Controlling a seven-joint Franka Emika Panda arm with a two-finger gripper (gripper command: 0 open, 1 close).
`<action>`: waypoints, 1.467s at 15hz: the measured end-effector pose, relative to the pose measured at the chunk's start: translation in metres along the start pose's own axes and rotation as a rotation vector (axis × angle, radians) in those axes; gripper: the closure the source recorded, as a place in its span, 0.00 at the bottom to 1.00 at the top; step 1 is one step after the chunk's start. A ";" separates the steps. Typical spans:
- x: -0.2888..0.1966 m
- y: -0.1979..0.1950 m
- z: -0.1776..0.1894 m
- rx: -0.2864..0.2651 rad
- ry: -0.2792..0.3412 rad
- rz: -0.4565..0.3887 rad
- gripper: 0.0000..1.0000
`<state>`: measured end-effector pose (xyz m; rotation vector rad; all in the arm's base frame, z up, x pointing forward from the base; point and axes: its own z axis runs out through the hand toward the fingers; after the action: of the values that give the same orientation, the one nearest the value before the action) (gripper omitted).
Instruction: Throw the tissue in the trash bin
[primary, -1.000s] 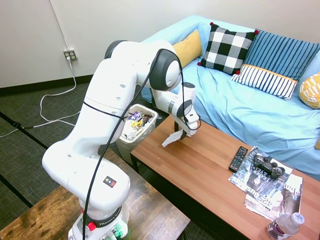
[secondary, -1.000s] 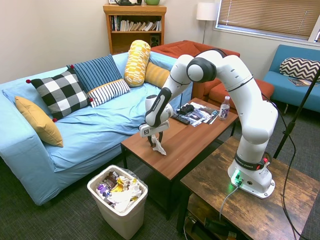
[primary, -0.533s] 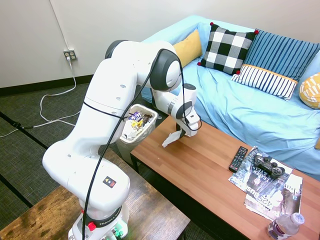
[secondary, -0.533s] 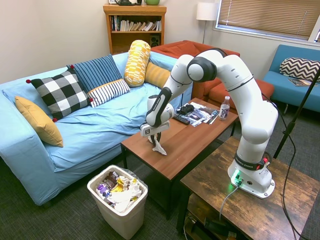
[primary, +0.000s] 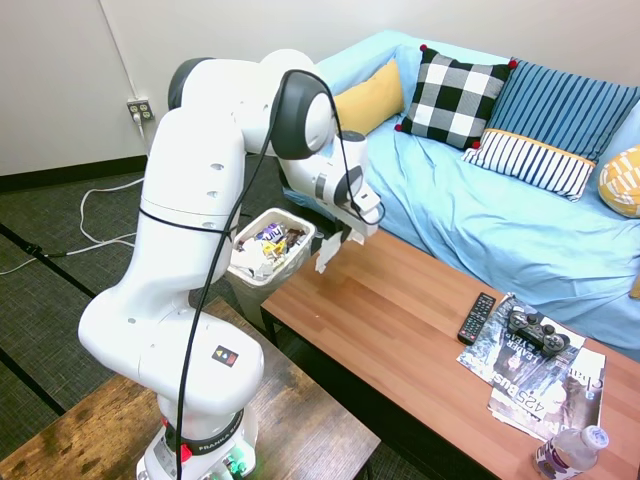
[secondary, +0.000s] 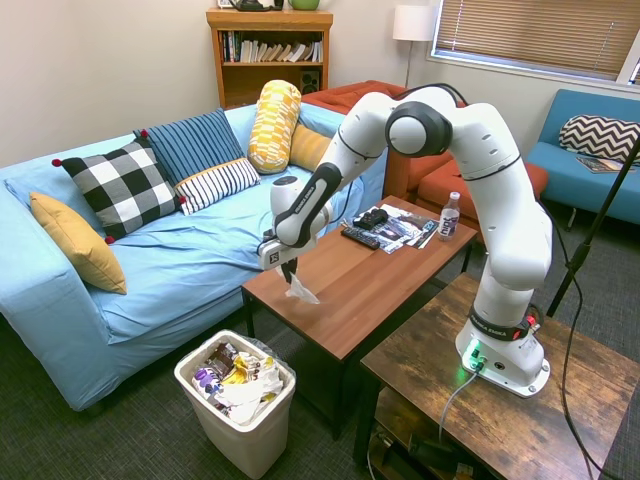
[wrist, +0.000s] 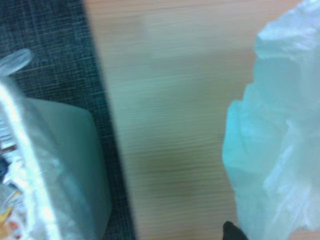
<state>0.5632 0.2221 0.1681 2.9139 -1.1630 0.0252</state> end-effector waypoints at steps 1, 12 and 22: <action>-0.023 -0.016 0.002 -0.013 0.008 -0.043 1.00; -0.195 -0.138 0.109 -0.104 0.030 -0.268 0.00; -0.184 -0.155 0.123 -0.129 0.055 -0.251 0.00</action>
<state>0.5383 0.4595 0.0427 2.8993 -0.7545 0.0274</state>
